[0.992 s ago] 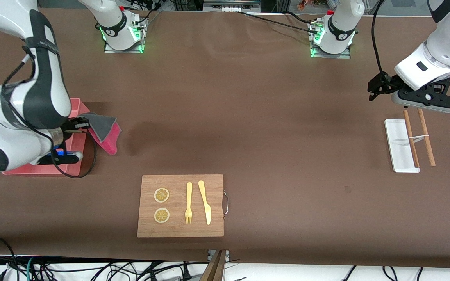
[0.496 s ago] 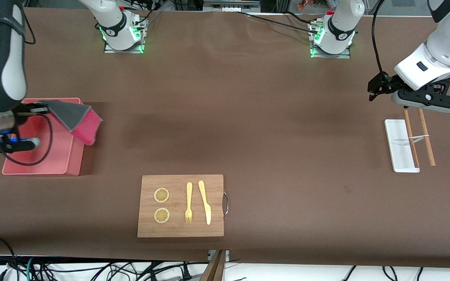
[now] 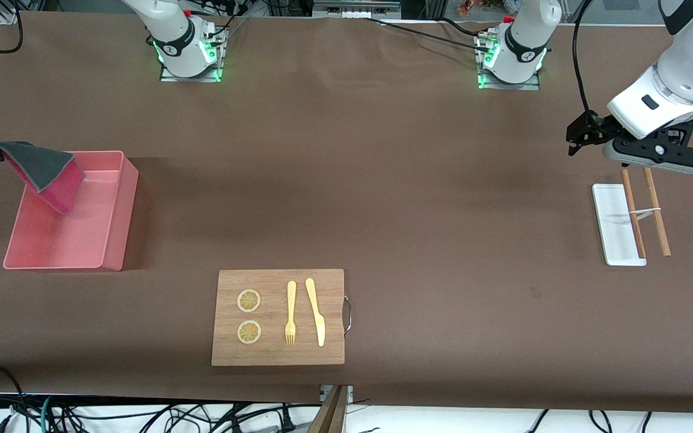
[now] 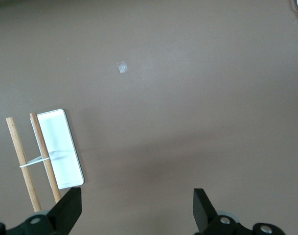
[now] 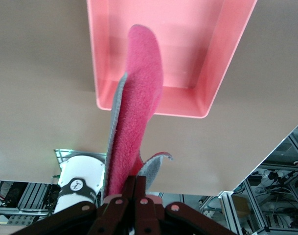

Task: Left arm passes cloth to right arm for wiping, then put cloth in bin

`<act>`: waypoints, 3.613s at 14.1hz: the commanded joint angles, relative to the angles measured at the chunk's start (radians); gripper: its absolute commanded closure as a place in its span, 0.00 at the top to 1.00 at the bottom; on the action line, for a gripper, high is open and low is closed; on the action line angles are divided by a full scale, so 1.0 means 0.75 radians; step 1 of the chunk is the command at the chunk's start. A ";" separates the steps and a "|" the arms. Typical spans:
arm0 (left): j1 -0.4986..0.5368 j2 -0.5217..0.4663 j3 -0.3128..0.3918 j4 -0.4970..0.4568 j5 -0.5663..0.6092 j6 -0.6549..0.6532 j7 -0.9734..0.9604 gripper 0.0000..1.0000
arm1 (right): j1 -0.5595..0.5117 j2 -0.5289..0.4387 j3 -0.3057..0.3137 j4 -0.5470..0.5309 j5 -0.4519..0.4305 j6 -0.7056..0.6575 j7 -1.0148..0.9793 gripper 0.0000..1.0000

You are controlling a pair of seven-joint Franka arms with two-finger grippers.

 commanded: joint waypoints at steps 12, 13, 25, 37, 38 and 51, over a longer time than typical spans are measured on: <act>0.014 -0.007 0.002 0.013 -0.016 -0.040 0.003 1.00 | -0.008 0.023 -0.022 -0.577 0.050 0.785 -0.036 0.00; 0.012 -0.007 0.000 0.015 -0.016 -0.040 0.003 1.00 | -0.008 0.037 -0.020 -0.585 0.064 0.809 -0.030 0.00; 0.012 -0.009 0.002 0.013 -0.016 -0.045 0.005 1.00 | 0.005 0.107 -0.003 -0.692 0.183 1.034 0.003 0.63; 0.014 -0.009 0.002 0.013 -0.016 -0.045 0.003 1.00 | 0.005 -0.124 0.068 -0.444 0.187 0.685 -0.009 1.00; 0.014 -0.007 0.002 0.013 -0.016 -0.045 0.003 1.00 | 0.005 -0.175 0.103 -0.444 0.185 0.652 -0.005 1.00; 0.014 -0.007 0.002 0.013 -0.016 -0.045 0.003 1.00 | -0.022 -0.609 0.400 -0.432 0.080 0.515 -0.005 1.00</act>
